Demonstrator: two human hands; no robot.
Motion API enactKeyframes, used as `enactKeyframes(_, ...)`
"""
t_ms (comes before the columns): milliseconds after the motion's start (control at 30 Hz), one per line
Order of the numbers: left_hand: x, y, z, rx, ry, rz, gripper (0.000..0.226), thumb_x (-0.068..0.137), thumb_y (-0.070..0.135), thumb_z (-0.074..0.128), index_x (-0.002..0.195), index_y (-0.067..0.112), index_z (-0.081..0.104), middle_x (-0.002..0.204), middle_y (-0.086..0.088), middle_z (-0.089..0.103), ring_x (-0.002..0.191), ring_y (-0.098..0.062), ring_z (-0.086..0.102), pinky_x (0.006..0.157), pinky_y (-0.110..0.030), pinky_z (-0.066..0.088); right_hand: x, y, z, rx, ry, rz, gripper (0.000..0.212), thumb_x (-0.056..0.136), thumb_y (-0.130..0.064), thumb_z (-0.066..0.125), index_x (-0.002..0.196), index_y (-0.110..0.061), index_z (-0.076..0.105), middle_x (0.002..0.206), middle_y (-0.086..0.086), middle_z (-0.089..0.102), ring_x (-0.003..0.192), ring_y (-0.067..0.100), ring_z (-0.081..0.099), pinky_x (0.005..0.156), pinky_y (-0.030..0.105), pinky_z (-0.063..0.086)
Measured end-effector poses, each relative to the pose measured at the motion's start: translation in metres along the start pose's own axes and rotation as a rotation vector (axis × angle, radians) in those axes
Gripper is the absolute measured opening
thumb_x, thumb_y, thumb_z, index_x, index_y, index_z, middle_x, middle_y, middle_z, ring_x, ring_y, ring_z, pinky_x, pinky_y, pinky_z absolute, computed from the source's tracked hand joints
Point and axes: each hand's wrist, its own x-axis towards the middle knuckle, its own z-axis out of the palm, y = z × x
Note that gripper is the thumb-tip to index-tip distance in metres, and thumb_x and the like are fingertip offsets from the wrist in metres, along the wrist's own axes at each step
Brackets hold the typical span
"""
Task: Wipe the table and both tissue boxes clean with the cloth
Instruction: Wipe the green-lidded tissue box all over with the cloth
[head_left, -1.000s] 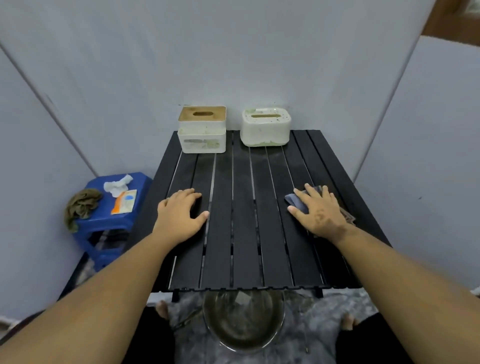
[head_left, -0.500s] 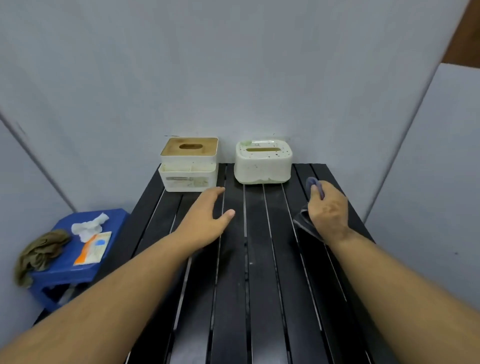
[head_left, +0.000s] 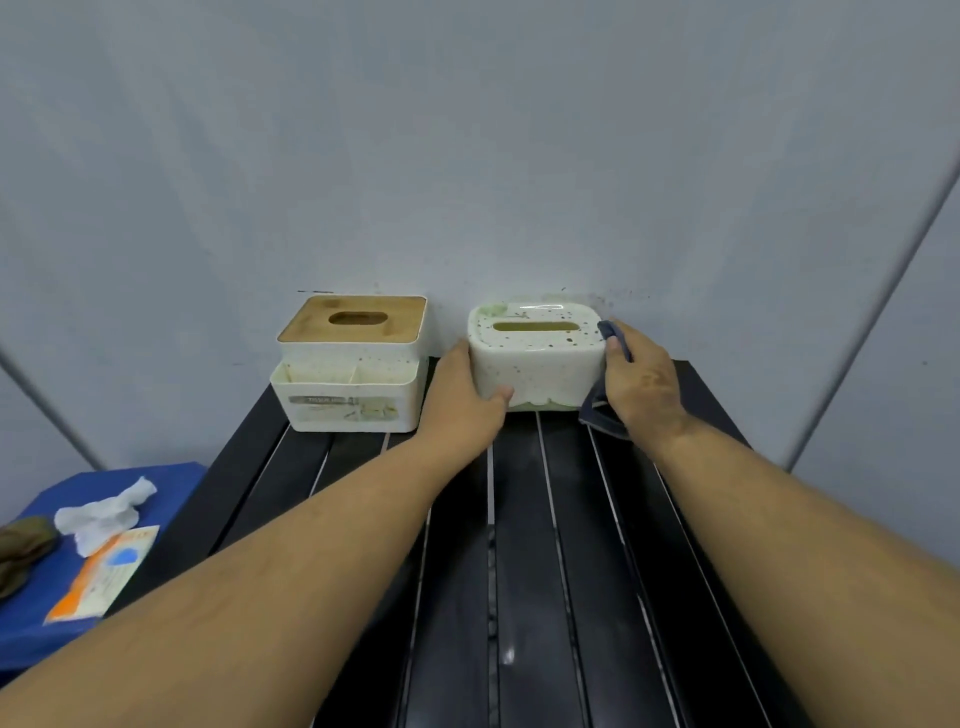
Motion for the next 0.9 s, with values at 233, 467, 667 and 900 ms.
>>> enactKeyframes(233, -0.016, -0.006, -0.002, -0.1, 0.085, -0.051, 0.06, 0.093, 0.016, 0.071, 0.146, 0.022, 0.045, 0.137, 0.005, 0.055, 0.129, -0.018, 0.055, 0.11, -0.045, 0.049, -0.032, -0.014, -0.012, 0.132, -0.053, 0.003, 0.034, 0.103, -0.016, 0.041, 0.135, -0.016, 0.054, 0.123, -0.001, 0.057, 0.084, 0.004, 0.06, 0.051, 0.006, 0.048)
enactKeyframes(467, -0.1, 0.018, -0.038, -0.163, 0.076, -0.068, 0.055, 0.096, 0.018, 0.069, 0.145, 0.028, 0.046, 0.132, 0.011, 0.057, 0.122, -0.015, 0.06, 0.104, -0.037, 0.052, -0.114, -0.057, -0.051, 0.127, -0.073, -0.045, 0.034, 0.103, -0.015, 0.042, 0.135, -0.017, 0.053, 0.122, -0.002, 0.058, 0.084, -0.011, 0.06, 0.051, 0.004, 0.046)
enactKeyframes(667, -0.197, 0.038, -0.091, -0.152, 0.088, -0.05, 0.047, 0.095, 0.019, 0.069, 0.139, 0.027, 0.052, 0.12, 0.016, 0.062, 0.1, -0.001, 0.064, 0.089, -0.027, 0.058, -0.203, -0.1, -0.085, 0.043, -0.065, -0.084, 0.038, 0.101, -0.013, 0.047, 0.139, -0.013, 0.05, 0.12, -0.013, 0.06, 0.104, -0.003, 0.056, 0.069, -0.005, 0.04)
enactKeyframes(900, -0.308, 0.041, -0.129, -0.142, 0.052, -0.032, 0.035, 0.093, 0.018, 0.072, 0.119, 0.038, 0.059, 0.11, 0.016, 0.065, 0.091, 0.0, 0.068, 0.068, -0.01, 0.053, -0.308, -0.107, -0.1, 0.04, -0.116, 0.008, 0.032, 0.1, -0.02, 0.048, 0.129, -0.027, 0.06, 0.113, -0.024, 0.063, 0.116, 0.006, 0.056, 0.088, 0.012, 0.049)
